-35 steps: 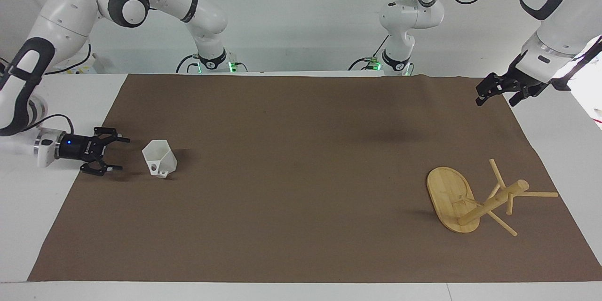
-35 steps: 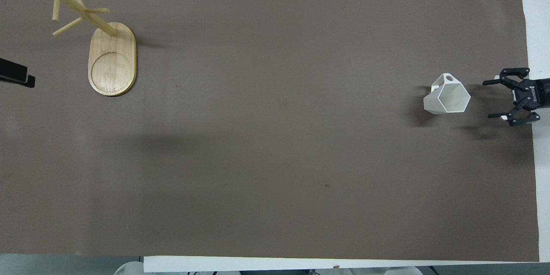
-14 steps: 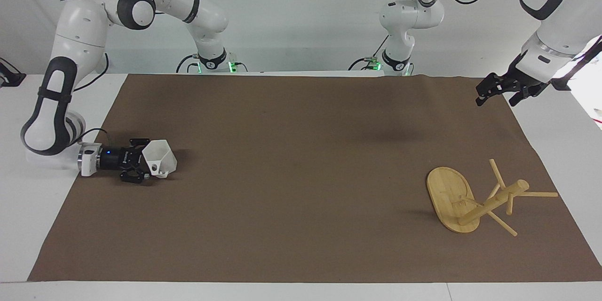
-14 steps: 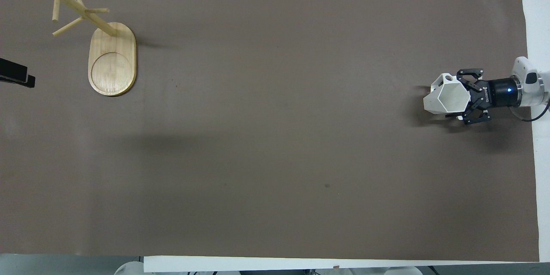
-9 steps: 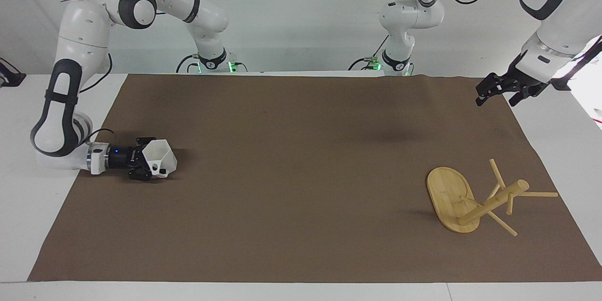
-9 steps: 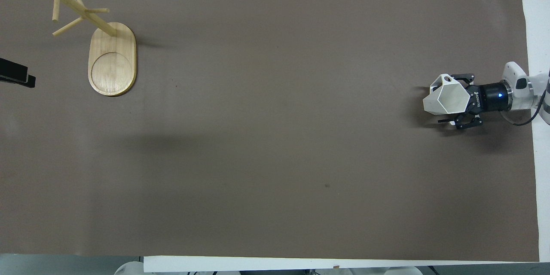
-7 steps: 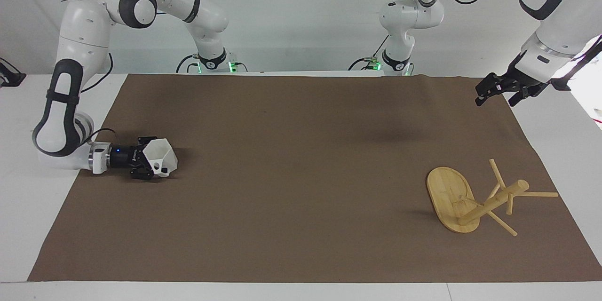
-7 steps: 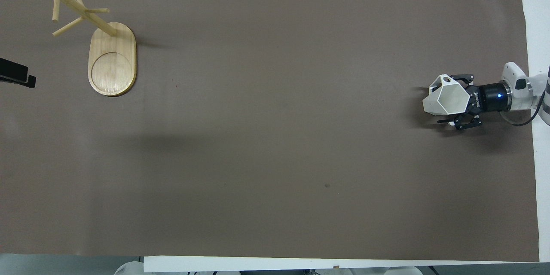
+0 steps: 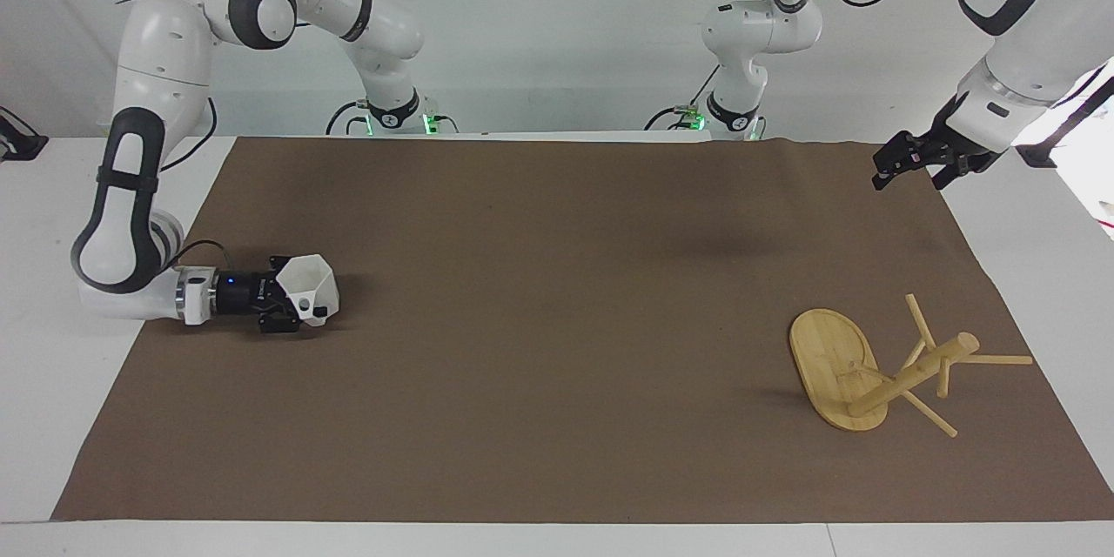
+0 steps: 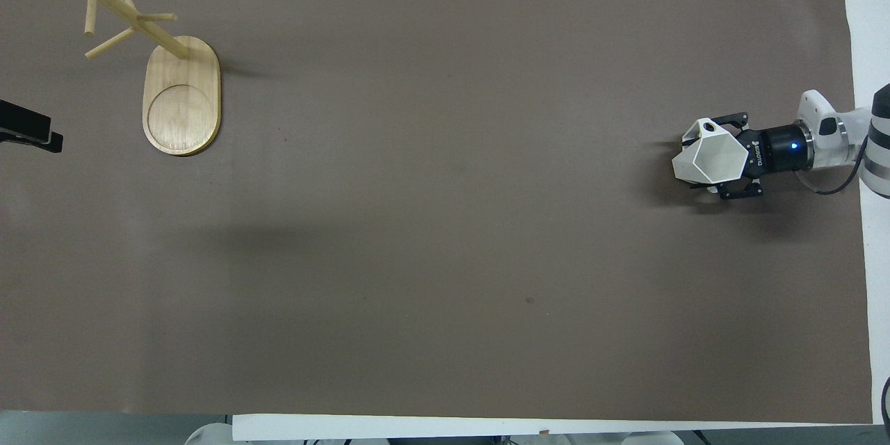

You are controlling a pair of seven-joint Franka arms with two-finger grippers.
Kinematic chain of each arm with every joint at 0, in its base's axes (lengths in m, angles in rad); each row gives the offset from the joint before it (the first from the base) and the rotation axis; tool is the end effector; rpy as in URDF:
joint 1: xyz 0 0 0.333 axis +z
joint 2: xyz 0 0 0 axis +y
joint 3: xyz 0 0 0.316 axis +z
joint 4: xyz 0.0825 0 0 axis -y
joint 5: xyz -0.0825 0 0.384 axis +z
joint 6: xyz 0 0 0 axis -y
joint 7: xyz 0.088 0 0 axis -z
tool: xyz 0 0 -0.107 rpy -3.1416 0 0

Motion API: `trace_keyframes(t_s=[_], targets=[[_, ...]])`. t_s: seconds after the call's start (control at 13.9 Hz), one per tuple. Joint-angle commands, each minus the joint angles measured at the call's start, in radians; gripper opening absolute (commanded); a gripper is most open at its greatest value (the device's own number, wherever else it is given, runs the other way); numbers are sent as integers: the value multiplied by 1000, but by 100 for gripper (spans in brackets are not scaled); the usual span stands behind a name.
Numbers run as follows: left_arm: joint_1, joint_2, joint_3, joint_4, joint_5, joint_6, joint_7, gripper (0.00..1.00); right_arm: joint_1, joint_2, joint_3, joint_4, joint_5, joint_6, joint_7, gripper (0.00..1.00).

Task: Hang cup on rack
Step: 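Lift the white mug with the right gripper toward the table center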

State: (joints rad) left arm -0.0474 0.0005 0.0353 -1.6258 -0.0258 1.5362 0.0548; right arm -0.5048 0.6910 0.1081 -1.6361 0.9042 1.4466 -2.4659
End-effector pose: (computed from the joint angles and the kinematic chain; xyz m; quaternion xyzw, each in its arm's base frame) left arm 0.5486 -0.0095 0.5956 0.9983 -0.0333 -0.0447 0.0139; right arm 0.5932 -0.1567 0.2253 -0.5210 -0.6186 -0.3906 0.4397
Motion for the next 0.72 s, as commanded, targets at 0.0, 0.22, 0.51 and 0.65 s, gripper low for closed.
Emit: trace_keyframes(t_s=[0.0,0.22,0.51,0.65], targets=[[-40,-22,-21,-17,15,2,-93,100,119,-111,4,-30,59,86,141,31],[-156,-27,-26,-19,11,-4,-259,100,286,-116,4,-42,223,190,214,31],[-320,-25,-28,-26,-41,121,-765,100,457,-114,4,-50,410,354,318,31],[-377,-11,-28,-28,-60,214,-987,100,543,-116,4,-70,531,431,347,31]])
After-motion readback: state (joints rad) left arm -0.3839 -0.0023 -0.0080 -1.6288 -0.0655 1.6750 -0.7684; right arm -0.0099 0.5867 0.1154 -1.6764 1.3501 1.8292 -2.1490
